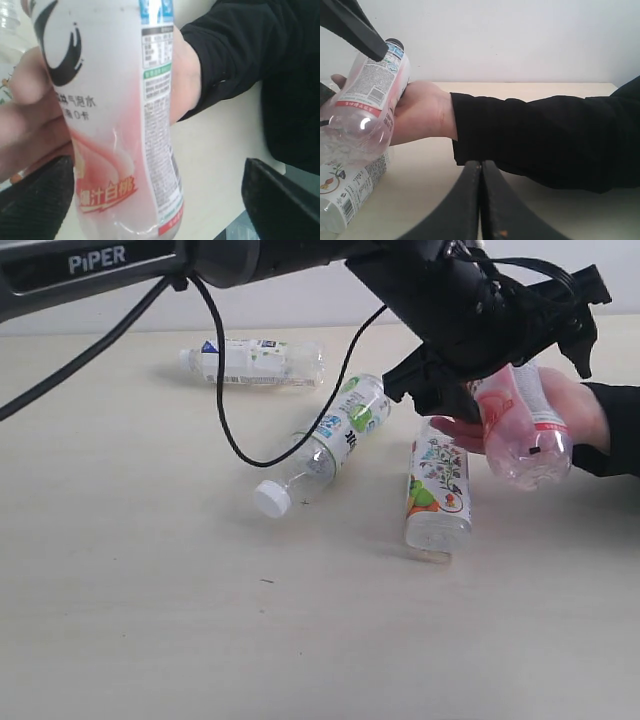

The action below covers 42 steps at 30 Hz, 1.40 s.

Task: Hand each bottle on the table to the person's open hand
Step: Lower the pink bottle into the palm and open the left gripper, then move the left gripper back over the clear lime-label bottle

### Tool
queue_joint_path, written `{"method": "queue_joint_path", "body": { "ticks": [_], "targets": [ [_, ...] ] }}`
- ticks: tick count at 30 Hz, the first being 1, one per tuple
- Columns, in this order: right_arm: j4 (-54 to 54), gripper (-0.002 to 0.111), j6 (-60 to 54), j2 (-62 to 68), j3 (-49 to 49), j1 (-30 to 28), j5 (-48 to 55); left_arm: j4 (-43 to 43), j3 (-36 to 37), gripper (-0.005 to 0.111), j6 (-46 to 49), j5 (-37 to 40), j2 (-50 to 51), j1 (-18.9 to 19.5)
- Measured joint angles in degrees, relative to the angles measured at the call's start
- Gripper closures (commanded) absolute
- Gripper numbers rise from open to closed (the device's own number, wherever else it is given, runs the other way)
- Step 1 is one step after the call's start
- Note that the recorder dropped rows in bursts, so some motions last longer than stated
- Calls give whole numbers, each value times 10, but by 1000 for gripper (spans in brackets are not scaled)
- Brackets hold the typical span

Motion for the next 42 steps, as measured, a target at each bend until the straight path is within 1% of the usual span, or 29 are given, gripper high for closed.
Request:
{"method": "queue_joint_path", "body": {
  "ticks": [10,16,19,22,27,32,36,40,42],
  "targets": [
    [0,108,0,0,0,0,0,70,0,21,15,62,-51,0],
    [0,108,0,0,0,0,0,111,0,21,68,98,-101,0],
    [0,108,0,0,0,0,0,137,0,21,96,129,-123,1],
    [0,108,0,0,0,0,0,173,0,21,122,164,-142,1],
    [0,108,0,0,0,0,0,268,-1,21,155,224,-156,1],
    [0,108,0,0,0,0,0,357,-1,21,180,236,-158,1],
    [0,108,0,0,0,0,0,411,23,21,188,236,-162,1],
    [0,108,0,0,0,0,0,459,74,21,192,237,-162,4],
    [0,108,0,0,0,0,0,467,99,21,192,239,-162,8]
  ]
}}
